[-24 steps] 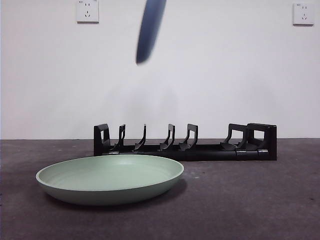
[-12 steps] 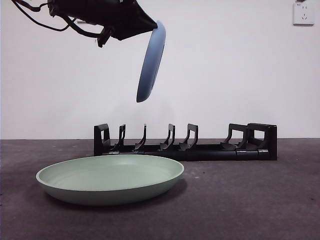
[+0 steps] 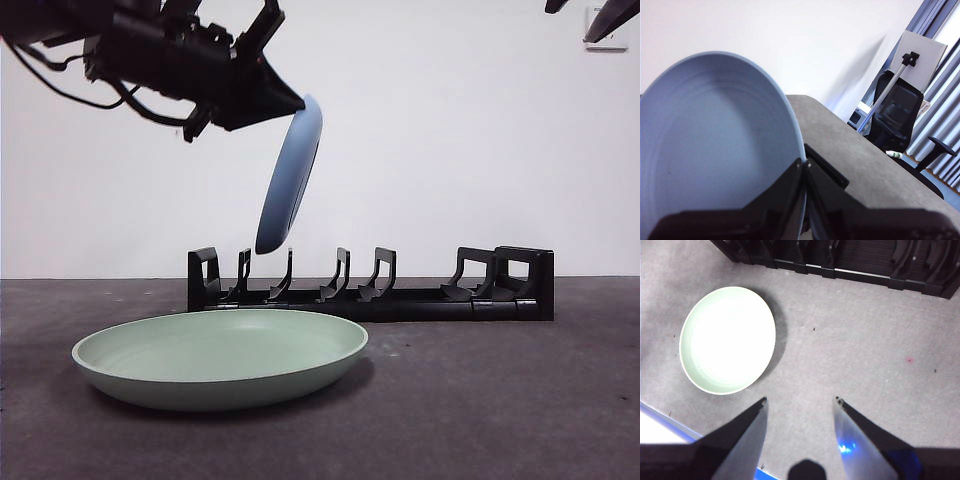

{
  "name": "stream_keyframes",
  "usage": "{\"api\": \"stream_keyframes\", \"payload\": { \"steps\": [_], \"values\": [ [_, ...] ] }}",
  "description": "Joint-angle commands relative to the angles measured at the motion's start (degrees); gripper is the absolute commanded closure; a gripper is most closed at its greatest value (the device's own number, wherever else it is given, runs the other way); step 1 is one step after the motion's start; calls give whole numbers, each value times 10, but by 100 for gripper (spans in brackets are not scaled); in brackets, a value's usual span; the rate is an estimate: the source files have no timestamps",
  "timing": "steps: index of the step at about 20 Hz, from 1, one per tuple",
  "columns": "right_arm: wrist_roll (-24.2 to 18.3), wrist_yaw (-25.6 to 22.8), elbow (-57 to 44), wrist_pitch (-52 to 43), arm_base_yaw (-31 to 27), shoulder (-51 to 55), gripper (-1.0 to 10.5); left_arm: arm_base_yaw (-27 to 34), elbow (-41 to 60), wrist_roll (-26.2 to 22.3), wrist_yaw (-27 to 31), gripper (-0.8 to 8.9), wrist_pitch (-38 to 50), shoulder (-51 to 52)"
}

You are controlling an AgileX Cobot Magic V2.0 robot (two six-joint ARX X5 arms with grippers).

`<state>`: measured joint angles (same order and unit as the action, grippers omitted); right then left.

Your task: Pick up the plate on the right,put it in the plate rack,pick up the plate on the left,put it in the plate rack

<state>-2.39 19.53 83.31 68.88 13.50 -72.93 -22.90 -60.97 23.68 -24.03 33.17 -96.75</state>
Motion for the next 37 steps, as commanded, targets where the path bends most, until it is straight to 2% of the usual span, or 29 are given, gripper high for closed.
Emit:
{"api": "stream_keyframes", "payload": {
  "steps": [1, 10, 14, 18, 19, 21, 26, 30, 35, 37],
  "values": [
    [-7, 2, -7, -10, 0, 0, 725, 2, 16, -2, 0, 822, 20, -5],
    [-7, 6, -7, -23, 0, 0, 725, 2, 32, -36, 0, 822, -11, -41],
    [-7, 6, -7, -30, 0, 0, 725, -2, 32, -68, 16, 822, -37, -47],
    [-7, 6, -7, -30, 0, -1, 725, -2, 31, -70, 10, 811, -66, -47],
    [-7, 6, -7, -30, 0, -1, 725, -2, 31, -70, 8, 778, -67, -47],
    [-7, 6, -7, -30, 0, -1, 725, -2, 26, -70, -14, 576, -68, -47],
    [-7, 6, -7, -29, 0, -1, 725, -2, -5, -70, -69, 554, -87, -38],
    [-7, 6, -7, -33, 0, -1, 725, -2, -22, -80, -97, 553, -134, 19],
    [-6, 7, -7, -51, 0, -7, 725, -2, -52, -197, -90, 553, -290, 147],
    [-2, 8, -7, -55, 0, -16, 725, -2, -70, -265, -90, 553, -391, 203]
  ]
}}
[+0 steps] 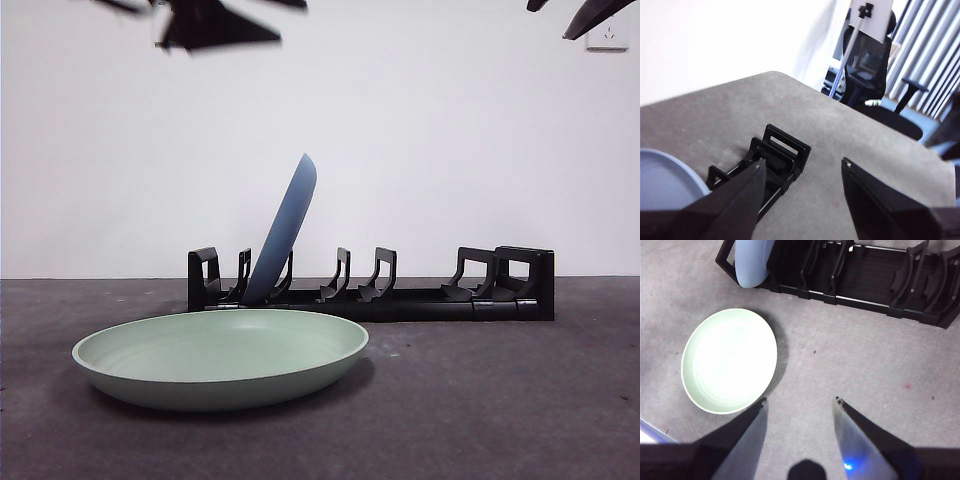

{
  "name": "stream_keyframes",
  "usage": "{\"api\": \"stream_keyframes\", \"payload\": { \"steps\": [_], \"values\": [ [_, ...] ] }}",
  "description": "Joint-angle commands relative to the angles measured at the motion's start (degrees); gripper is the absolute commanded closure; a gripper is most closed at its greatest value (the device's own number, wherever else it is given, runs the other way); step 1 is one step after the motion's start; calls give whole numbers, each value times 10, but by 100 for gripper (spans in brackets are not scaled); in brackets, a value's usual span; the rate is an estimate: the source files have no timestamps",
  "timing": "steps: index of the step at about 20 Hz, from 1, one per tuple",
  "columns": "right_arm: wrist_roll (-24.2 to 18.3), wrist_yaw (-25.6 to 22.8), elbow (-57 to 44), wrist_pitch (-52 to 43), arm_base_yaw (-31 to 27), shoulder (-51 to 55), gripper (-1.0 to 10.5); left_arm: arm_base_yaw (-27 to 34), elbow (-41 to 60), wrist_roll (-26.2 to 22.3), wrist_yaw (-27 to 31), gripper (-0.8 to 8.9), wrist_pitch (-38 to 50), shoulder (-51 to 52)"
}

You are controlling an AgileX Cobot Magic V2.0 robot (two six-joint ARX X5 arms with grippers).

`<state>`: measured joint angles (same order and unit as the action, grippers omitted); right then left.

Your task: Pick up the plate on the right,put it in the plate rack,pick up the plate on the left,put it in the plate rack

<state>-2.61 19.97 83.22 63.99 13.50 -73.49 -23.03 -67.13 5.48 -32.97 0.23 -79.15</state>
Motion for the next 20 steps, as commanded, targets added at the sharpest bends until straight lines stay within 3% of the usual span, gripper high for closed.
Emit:
{"api": "stream_keyframes", "payload": {
  "steps": [1, 4, 5, 7, 12, 17, 20],
  "values": [
    [0, 15, -6, -11, 1, -17, 725, -1, -18, -124, 0, 553, -121, 53],
    [11, 74, -6, -27, 9, -58, 725, -21, -28, -239, 40, 520, -277, 124],
    [16, 74, -6, -38, 20, -78, 725, -34, -28, -264, 52, 465, -324, 141],
    [27, 75, -6, -58, 45, -125, 725, -61, -28, -303, 96, 460, -414, 166],
    [42, 34, -6, -104, 123, -258, 725, -142, -28, -327, 183, 460, -548, 177],
    [55, -8, -6, -140, 172, -354, 725, -186, -28, -353, 242, 459, -594, 176],
    [62, -9, -6, -156, 182, -384, 725, -194, -28, -362, 267, 459, -617, 176]
  ]
}}
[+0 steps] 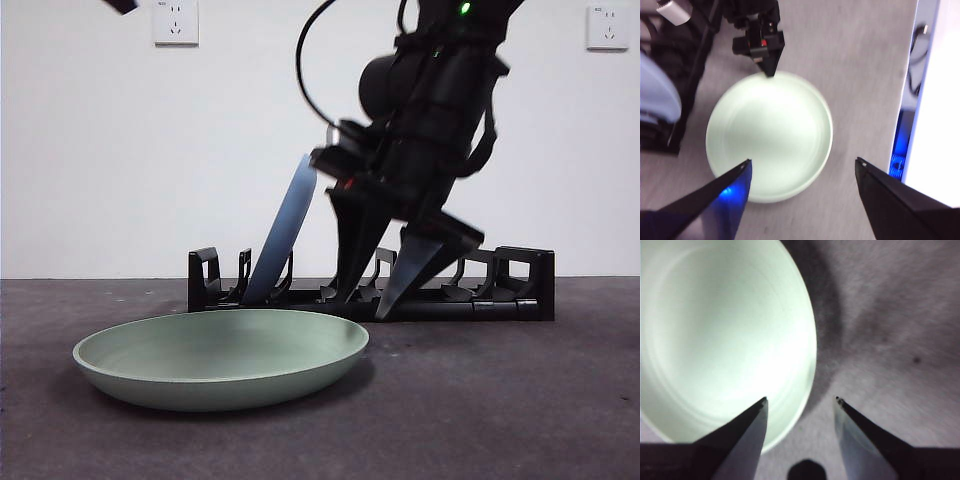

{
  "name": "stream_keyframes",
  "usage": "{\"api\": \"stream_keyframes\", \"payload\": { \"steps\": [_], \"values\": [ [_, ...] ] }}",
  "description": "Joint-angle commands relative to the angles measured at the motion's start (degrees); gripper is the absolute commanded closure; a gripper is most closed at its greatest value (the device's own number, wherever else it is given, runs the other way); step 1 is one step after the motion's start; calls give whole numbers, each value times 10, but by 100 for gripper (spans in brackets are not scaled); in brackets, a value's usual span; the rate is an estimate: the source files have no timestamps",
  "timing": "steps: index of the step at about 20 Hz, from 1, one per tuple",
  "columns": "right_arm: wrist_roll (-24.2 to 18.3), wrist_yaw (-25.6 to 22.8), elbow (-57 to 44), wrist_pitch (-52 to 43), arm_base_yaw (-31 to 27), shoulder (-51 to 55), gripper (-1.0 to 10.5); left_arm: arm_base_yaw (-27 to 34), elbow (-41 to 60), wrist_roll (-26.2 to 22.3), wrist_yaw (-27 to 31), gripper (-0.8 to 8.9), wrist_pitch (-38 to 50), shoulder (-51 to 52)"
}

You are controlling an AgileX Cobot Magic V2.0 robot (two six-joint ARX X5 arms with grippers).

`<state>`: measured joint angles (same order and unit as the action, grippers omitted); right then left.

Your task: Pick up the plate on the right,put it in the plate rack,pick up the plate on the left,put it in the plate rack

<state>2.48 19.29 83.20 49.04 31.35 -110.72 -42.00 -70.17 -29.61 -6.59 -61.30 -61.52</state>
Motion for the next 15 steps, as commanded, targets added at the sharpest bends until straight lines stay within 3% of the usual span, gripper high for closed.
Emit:
{"api": "stream_keyframes", "payload": {
  "steps": [1, 15],
  "values": [
    [15, -3, -6, -11, 6, -17, 725, -5, 2, -11, 4, 459, -2, 0],
    [36, -9, -6, -41, 13, -54, 732, -29, 2, -22, 7, 459, -4, 0]
  ]
}}
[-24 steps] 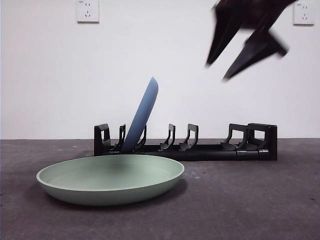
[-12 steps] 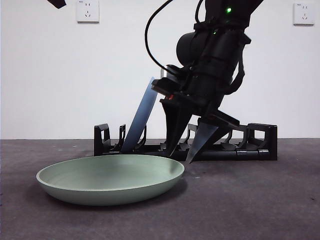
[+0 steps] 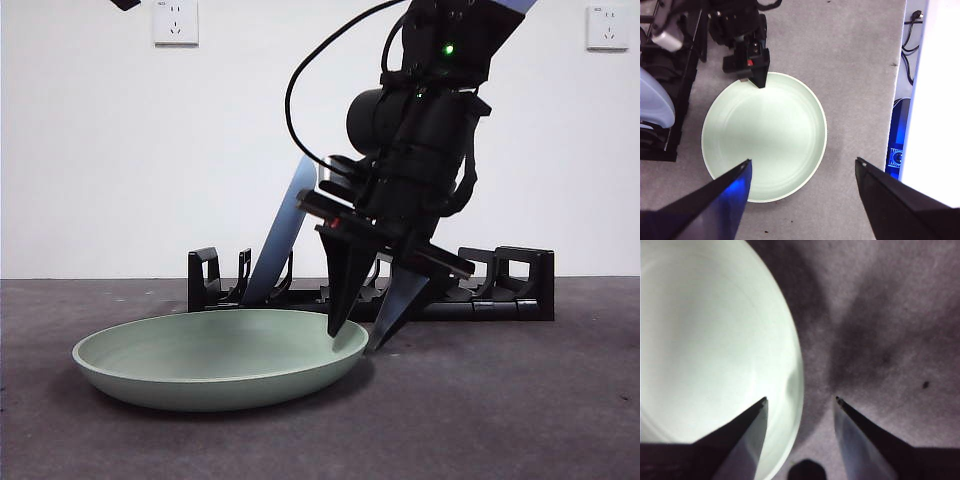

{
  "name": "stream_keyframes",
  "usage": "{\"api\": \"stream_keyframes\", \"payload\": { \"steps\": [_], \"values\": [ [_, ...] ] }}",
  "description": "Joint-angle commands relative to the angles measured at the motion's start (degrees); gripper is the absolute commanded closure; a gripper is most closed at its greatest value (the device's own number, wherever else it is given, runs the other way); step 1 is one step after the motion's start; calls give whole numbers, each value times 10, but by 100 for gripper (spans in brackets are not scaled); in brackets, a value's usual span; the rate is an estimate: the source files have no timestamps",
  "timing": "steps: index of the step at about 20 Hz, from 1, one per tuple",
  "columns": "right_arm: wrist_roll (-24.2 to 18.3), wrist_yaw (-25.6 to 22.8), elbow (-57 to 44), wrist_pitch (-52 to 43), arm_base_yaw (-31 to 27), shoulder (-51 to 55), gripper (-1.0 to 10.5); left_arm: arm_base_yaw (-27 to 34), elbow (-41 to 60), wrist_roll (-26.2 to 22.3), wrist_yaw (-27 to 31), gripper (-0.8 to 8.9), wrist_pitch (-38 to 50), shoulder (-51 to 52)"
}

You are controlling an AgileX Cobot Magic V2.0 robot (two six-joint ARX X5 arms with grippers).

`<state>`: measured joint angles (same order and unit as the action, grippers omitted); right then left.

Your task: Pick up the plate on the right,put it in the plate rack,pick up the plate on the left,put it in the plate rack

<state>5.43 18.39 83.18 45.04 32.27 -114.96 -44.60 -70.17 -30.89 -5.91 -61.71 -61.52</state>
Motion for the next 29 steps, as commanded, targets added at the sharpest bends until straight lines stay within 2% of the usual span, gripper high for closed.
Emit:
{"api": "stream_keyframes", "payload": {
  "steps": [1, 3, 5, 9, 12, 15, 19, 23, 28, 29],
  "values": [
    [7, 0, -5, -1, 4, -13, 766, -3, 2, -9, 0, 459, 0, 0],
    [7, -2, -5, -5, 8, -14, 884, -3, 2, -9, 0, 459, 0, 0],
    [8, -5, -5, -6, 8, -14, 951, -3, 2, -9, 0, 459, 0, 0],
    [8, -8, -5, -7, 8, -14, 959, -12, 2, -14, 0, 458, 1, -1],
    [6, -2, -4, 30, -2, 9, 959, -34, 2, -37, 0, 458, 0, -3],
    [-2, 3, -3, 78, -24, 76, 959, -75, 2, -76, 5, 458, 1, -13],
    [-3, 43, -1, 125, -59, 181, 959, -141, 2, -102, 76, 459, 10, -59],
    [-7, 41, -1, 167, -73, 247, 959, -190, 2, -113, 153, 459, 40, -118],
    [-7, 43, -1, 198, -73, 275, 959, -209, 2, -113, 223, 473, 52, -155],
    [-7, 43, -1, 204, -73, 279, 959, -209, 2, -113, 241, 503, 54, -158]
  ]
}}
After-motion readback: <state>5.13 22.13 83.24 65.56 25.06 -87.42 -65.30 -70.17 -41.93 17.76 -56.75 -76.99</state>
